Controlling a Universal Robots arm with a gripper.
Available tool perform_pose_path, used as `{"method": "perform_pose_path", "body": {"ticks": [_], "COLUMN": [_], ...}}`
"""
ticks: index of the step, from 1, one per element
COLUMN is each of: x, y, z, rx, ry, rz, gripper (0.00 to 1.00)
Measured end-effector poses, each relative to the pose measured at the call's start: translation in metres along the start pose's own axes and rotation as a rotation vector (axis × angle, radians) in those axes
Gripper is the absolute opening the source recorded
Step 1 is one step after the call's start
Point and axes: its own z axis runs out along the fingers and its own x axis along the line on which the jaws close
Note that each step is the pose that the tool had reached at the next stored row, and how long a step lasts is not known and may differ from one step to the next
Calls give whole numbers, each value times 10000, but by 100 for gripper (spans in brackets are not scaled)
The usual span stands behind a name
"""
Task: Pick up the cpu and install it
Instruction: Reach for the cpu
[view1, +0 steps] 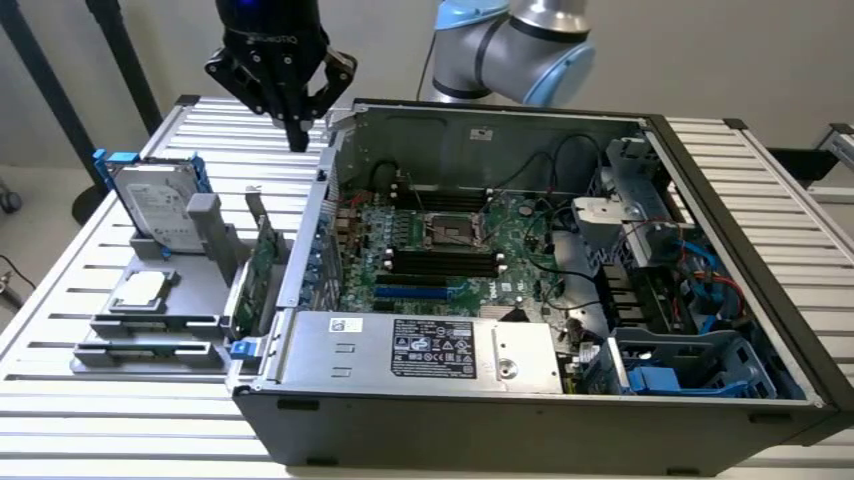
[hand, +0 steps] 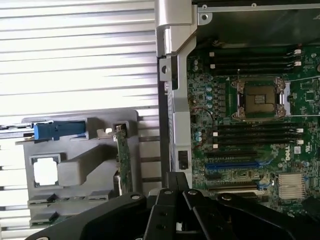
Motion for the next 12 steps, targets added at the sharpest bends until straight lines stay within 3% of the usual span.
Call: {"method": "perform_pose_path", "body": {"ticks": [12], "x": [542], "y": [-40], "z": [42], "rx": [4], "ry": [53], "rz": [4], "gripper": [11]}}
